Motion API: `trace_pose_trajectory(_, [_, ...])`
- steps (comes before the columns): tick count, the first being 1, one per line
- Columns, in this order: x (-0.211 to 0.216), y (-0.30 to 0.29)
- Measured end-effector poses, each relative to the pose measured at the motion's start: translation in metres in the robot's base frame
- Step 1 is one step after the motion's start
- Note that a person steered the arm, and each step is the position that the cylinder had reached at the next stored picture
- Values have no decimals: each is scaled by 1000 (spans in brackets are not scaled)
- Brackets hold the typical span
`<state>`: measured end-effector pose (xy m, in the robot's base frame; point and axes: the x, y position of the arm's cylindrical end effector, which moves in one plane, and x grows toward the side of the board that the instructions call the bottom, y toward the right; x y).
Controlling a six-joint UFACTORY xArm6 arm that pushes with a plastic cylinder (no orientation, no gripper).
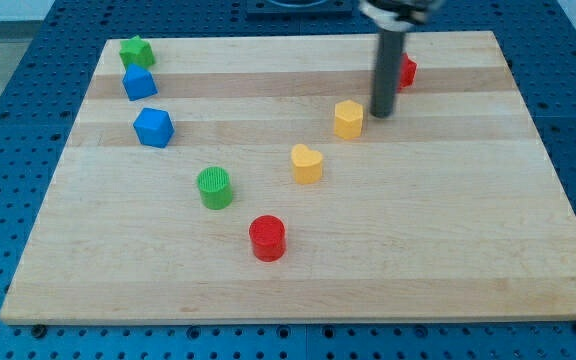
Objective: Push the yellow hexagon to the left
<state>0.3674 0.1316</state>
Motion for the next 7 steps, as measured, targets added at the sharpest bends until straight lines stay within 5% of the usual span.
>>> trace_pose_trajectory(2, [-6, -114])
trace_pose_trajectory(4, [-52, -109])
trace_pose_trajectory(7, [-16, -178])
